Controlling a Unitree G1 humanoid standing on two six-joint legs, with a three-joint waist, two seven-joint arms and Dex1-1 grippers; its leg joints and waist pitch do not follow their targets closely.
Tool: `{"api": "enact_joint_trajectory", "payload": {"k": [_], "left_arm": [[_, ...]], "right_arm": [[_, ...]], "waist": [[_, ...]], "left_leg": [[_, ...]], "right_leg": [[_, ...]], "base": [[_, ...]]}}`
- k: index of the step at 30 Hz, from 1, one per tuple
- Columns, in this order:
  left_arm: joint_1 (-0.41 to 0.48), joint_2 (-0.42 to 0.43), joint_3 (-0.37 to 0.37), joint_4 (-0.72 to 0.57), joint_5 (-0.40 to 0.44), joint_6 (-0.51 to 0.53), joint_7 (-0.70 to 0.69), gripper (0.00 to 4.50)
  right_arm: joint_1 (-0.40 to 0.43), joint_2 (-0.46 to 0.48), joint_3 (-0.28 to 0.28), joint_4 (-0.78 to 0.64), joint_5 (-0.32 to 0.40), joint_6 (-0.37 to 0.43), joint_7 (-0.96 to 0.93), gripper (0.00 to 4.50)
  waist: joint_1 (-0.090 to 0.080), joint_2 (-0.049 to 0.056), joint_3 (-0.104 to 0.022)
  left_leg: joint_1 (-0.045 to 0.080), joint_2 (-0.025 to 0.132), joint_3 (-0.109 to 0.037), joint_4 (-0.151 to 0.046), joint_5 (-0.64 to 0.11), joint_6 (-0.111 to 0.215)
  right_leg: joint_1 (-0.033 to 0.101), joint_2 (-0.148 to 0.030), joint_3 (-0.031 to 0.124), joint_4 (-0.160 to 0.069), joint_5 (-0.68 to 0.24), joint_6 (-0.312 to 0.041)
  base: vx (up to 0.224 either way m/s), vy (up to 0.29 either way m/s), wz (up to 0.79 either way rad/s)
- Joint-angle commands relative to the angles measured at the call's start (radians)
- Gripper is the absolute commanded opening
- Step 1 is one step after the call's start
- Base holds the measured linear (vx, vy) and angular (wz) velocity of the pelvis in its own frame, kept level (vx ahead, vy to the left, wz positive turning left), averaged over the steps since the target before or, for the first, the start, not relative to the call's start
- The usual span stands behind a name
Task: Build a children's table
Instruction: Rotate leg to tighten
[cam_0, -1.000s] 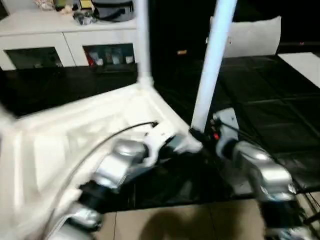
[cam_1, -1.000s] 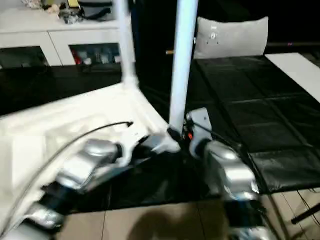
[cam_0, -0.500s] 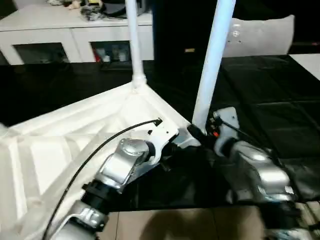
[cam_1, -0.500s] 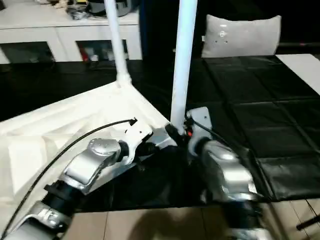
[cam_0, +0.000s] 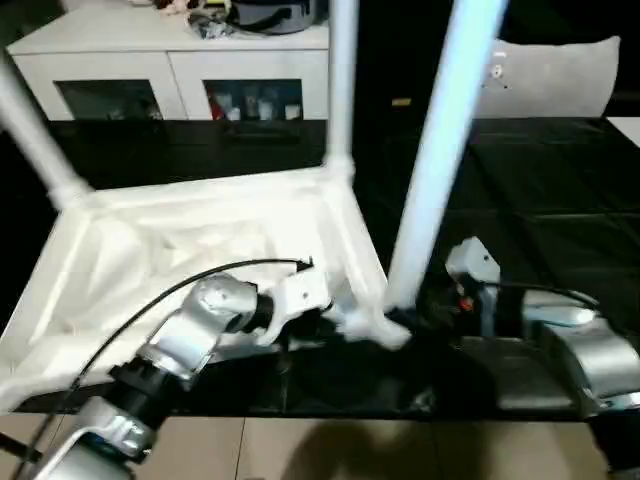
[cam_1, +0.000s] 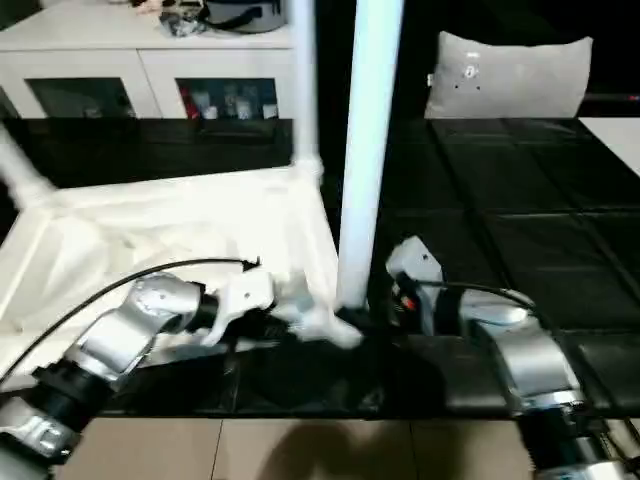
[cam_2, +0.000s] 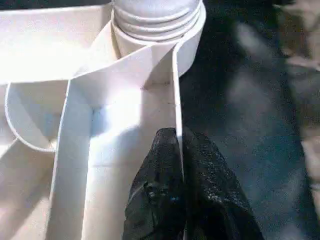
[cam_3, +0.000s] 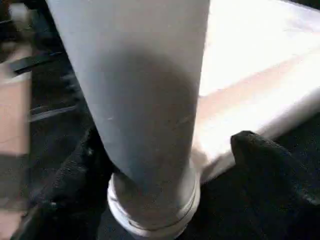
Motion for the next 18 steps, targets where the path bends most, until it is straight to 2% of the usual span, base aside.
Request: {"api": "enact_joint_trajectory", "payload": {"k": [1,5,9,11,14,15,17,18], "left_arm": [[-0.015,0.015,-0.05,-0.013,0.013,-0.035,-0.078,0.0],[-0.029,0.03,-0.067,0.01,0.027,-0.081,-0.12,0.0],[-0.041,0.035,-0.069,0.031,0.028,-0.102,-0.126,0.0],[-0.045,0.034,-0.067,0.038,0.029,-0.105,-0.126,0.0],[-0.057,0.031,-0.058,0.06,0.031,-0.113,-0.12,0.0],[-0.057,0.03,-0.057,0.063,0.03,-0.114,-0.121,0.0],[-0.057,0.03,-0.056,0.065,0.027,-0.115,-0.126,0.0],[-0.055,0.029,-0.055,0.064,0.025,-0.114,-0.128,0.0]], "right_arm": [[-0.015,-0.019,0.021,0.0,0.035,0.008,0.079,3.5],[-0.018,-0.038,0.052,-0.008,0.064,0.046,0.166,3.1],[-0.016,-0.043,0.08,-0.009,0.071,0.047,0.201,2.79],[-0.015,-0.041,0.083,-0.008,0.073,0.054,0.21,2.55],[-0.012,-0.04,0.087,-0.013,0.083,0.068,0.224,2.43],[-0.01,-0.041,0.088,-0.015,0.085,0.071,0.226,2.25],[-0.007,-0.044,0.09,-0.02,0.089,0.079,0.233,2.2],[-0.004,-0.045,0.091,-0.023,0.093,0.083,0.235,2.15]], "waist": [[0.0,-0.022,-0.054],[0.005,-0.023,-0.054],[0.006,-0.022,-0.054],[0.007,-0.024,-0.056],[0.009,-0.021,-0.057],[0.01,-0.023,-0.057],[0.012,-0.022,-0.057],[0.013,-0.019,-0.057]], "left_leg": [[-0.008,0.044,0.004,-0.068,-0.131,0.107],[-0.009,0.047,0.003,-0.069,-0.131,0.103],[-0.009,0.045,0.003,-0.068,-0.137,0.092],[-0.009,0.045,0.003,-0.068,-0.128,0.087],[-0.009,0.045,0.003,-0.067,-0.121,0.085],[-0.008,0.045,0.004,-0.067,-0.123,0.085],[-0.008,0.045,0.004,-0.067,-0.122,0.084],[-0.008,0.045,0.003,-0.067,-0.123,0.083]], "right_leg": [[0.067,-0.065,0.057,-0.064,-0.299,-0.174],[0.066,-0.065,0.058,-0.063,-0.311,-0.167],[0.066,-0.065,0.058,-0.064,-0.316,-0.165],[0.068,-0.065,0.058,-0.062,-0.31,-0.164],[0.067,-0.065,0.058,-0.06,-0.293,-0.17],[0.068,-0.064,0.057,-0.061,-0.294,-0.17],[0.067,-0.065,0.057,-0.061,-0.299,-0.168],[0.067,-0.065,0.057,-0.062,-0.301,-0.168]], "base": [[0.0,0.0,0.0],[0.0,0.0,0.0],[0.0,0.0,0.0],[0.0,0.0,0.0],[0.0,0.0,0.0],[0.0,0.0,0.0],[0.0,0.0,0.0],[0.0,0.0,0.0]]}}
